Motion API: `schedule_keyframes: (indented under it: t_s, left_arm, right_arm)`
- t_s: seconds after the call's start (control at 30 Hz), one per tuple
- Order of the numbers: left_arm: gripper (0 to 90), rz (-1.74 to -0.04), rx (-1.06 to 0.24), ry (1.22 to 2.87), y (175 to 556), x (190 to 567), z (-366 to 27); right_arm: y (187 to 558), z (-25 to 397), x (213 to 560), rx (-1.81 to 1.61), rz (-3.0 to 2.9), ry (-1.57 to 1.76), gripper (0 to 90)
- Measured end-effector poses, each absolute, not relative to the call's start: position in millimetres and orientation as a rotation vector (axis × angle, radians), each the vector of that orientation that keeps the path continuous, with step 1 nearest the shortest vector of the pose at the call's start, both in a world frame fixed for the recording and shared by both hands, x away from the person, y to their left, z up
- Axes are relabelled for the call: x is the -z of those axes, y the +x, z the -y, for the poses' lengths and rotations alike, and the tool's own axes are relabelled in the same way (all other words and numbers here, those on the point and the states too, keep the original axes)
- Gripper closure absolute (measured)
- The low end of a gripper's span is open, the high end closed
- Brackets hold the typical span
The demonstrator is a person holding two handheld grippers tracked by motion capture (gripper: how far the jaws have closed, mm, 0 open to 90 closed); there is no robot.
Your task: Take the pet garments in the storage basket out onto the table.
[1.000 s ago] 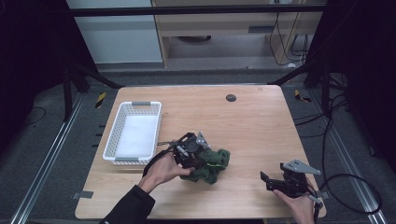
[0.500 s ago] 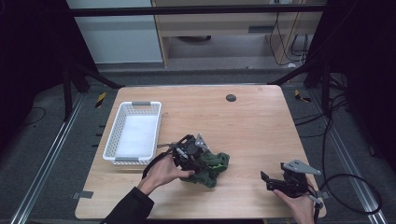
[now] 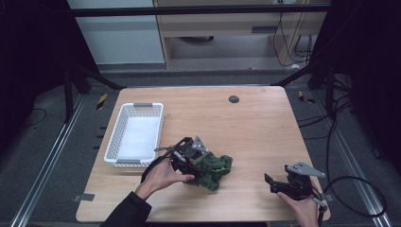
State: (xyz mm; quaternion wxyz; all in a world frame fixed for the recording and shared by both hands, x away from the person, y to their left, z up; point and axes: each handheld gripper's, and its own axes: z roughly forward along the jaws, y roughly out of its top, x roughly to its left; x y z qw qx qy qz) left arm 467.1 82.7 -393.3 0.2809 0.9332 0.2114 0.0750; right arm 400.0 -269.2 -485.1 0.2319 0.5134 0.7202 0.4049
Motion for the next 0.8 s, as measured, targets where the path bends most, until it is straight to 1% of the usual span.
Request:
schedule_keyframes:
  t_s: [0.1,0.33,0.37,0.4,0.6,0.67,0.8]
  left_arm:
    - [28.9,-0.571,-0.211,2.476,464.6,394.4,-86.5]
    - [24.9,-0.607,-0.262,2.396,457.9,398.5,-102.2]
    - [24.8,-0.607,-0.262,2.396,457.9,398.5,-102.2]
    - [24.8,-0.629,-0.269,2.358,455.5,399.8,-108.9]
    - [24.9,-0.681,-0.3,2.263,449.0,401.5,-127.7]
    - [24.8,-0.712,-0.311,2.202,444.9,401.6,-138.2]
    - [24.9,-0.754,-0.347,2.132,438.0,403.4,-152.9]
  right_arm:
    - [400.3,269.7,485.6,-1.11,-1.978,1.406,12.0]
    - [399.8,270.0,485.7,-1.115,-1.974,1.421,11.6]
    - [399.8,270.0,485.7,-1.115,-1.974,1.421,11.6]
    - [399.9,270.1,485.8,-1.114,-1.972,1.424,11.6]
    - [400.1,270.3,485.9,-1.11,-1.971,1.425,11.5]
    - [400.0,270.4,485.9,-1.111,-1.97,1.426,11.5]
    - [400.2,271.0,486.3,-1.106,-1.966,1.421,11.5]
